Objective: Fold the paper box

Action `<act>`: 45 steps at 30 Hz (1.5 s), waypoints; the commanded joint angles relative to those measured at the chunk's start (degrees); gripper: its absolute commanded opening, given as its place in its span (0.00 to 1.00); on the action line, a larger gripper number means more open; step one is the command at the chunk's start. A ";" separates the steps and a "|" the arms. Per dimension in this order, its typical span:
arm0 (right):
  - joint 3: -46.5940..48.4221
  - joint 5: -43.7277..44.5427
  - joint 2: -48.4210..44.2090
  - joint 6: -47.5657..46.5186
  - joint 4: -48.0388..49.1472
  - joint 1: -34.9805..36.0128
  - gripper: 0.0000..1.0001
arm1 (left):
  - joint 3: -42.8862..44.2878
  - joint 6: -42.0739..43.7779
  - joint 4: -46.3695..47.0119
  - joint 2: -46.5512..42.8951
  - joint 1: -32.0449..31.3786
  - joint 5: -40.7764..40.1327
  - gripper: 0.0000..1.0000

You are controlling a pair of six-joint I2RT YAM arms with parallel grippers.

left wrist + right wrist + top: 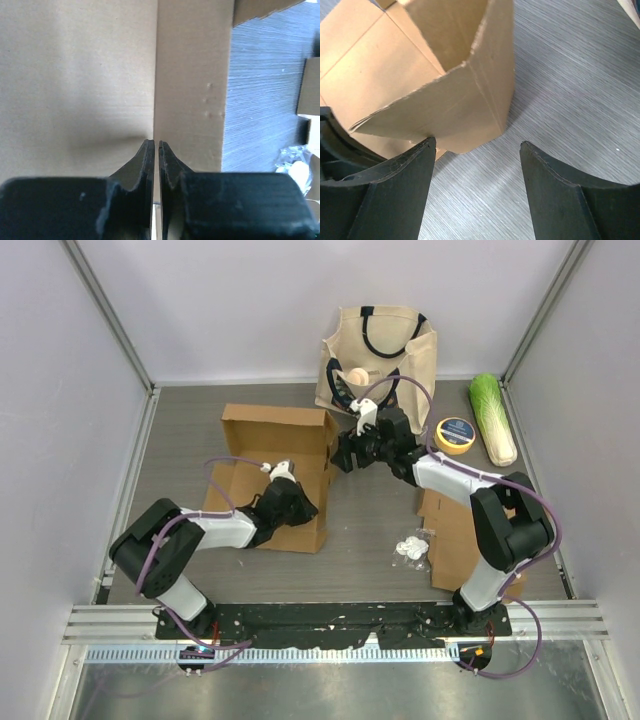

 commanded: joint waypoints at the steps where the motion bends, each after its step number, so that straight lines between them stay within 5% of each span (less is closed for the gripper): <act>1: -0.60 3.43 -2.83 0.72 -1.44 -1.44 0.73 | 3.15 2.84 0.10 -4.58 0.04 2.49 0.13; 11: -2.28 4.23 -4.24 0.46 -2.85 -5.23 0.73 | 8.87 2.31 0.18 1.56 0.04 1.52 0.08; 18: -0.52 -0.78 -2.05 -0.95 -2.67 -5.23 0.73 | 10.36 -5.94 0.19 10.35 -0.05 2.31 0.00; 34: -0.52 -8.17 2.79 -4.55 4.62 -1.46 0.75 | 7.38 -7.18 -3.24 10.97 -0.05 -0.85 0.00; 40: -0.35 1.58 3.67 -1.39 9.71 4.34 0.76 | 7.29 -7.36 -2.98 11.15 0.04 -1.03 0.00; 45: -4.56 -8.41 -0.45 8.69 16.12 4.70 0.76 | 6.94 -7.36 -2.80 11.15 -0.05 -0.68 0.00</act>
